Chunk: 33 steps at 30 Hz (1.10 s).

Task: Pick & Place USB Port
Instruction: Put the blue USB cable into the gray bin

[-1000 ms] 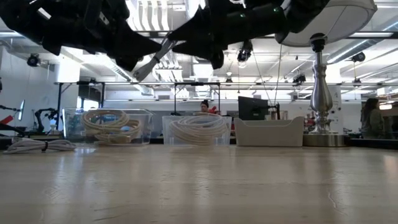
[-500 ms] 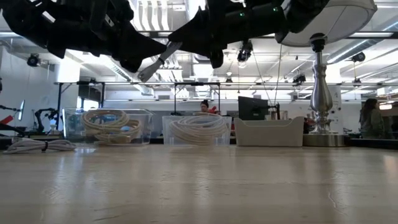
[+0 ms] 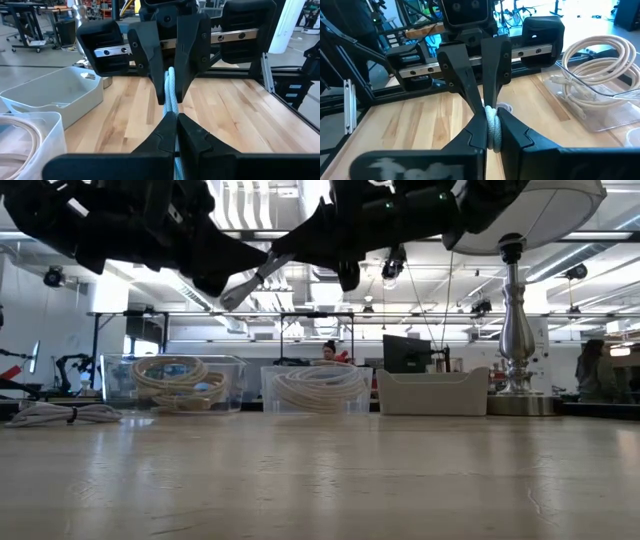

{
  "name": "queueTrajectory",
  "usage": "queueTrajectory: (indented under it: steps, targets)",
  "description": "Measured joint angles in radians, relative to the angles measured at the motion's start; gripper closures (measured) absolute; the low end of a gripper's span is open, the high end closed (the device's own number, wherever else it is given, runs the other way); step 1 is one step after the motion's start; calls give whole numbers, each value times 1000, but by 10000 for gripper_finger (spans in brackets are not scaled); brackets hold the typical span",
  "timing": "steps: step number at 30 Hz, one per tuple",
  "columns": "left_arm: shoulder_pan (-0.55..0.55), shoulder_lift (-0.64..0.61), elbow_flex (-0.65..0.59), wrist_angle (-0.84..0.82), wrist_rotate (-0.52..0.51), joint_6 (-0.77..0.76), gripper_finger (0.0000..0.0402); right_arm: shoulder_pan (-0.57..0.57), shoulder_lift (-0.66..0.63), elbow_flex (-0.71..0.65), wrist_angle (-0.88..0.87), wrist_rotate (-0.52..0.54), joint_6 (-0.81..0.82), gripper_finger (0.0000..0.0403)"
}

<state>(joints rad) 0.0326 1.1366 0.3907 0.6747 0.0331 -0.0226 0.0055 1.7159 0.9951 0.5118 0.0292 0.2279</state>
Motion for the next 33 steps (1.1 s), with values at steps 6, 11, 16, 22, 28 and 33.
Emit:
queueTrajectory:
  steps: [6,11,16,22,28,33]
  targets:
    - [0,1,-1,-30,0,0,384,0,0,0,-50,0,1,383]
    - [0,0,-2,-29,-19,0,363,1,2,0,-86,0,1,383]
    - [0,0,-2,-43,-54,-2,335,1,-4,0,-145,46,0,382]
    - [0,0,-3,-92,-62,-3,304,-8,-73,0,-286,184,-3,380]
    - [0,0,-3,-150,-82,-4,290,-12,-201,-1,-465,402,-4,379]
    - [1,0,-3,-181,-196,-4,289,-13,-308,0,-659,649,0,379]
